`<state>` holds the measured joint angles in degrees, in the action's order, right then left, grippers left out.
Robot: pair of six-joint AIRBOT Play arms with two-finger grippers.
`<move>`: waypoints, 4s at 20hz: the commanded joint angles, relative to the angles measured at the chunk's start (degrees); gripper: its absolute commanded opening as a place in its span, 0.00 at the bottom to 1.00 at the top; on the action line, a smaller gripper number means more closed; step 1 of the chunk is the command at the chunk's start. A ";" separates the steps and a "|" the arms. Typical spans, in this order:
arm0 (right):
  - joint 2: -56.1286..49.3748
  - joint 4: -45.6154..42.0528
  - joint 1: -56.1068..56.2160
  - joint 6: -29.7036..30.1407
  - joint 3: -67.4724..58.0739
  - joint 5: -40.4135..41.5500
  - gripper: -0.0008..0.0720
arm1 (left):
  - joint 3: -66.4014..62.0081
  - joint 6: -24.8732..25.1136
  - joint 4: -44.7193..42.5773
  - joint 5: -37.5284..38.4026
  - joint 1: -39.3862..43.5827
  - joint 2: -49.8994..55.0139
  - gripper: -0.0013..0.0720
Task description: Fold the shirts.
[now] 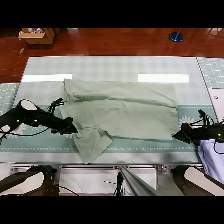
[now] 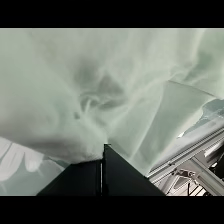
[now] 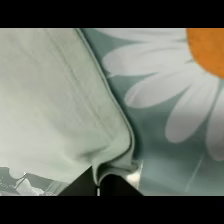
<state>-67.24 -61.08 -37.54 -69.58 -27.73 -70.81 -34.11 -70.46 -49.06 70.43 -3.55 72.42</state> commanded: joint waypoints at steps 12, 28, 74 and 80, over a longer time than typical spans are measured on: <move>13.29 28.57 3.34 4.07 -18.67 -2.62 0.04 | -20.72 0.37 6.03 0.17 -1.88 -14.67 0.05; -11.61 12.46 20.87 -3.89 -34.42 23.47 0.04 | -35.12 5.53 9.20 -16.22 -3.67 9.92 0.05; -14.69 15.06 15.17 -7.10 -40.06 3.80 0.04 | -45.29 1.88 19.10 9.68 -19.06 17.46 0.05; -2.80 8.37 15.15 -7.63 -40.06 -5.81 0.04 | -45.24 1.86 26.23 9.22 -2.36 17.38 0.05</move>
<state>-75.29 -49.56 -22.26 -76.93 -67.72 -71.94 -79.35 -68.58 -26.13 79.94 -13.47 89.86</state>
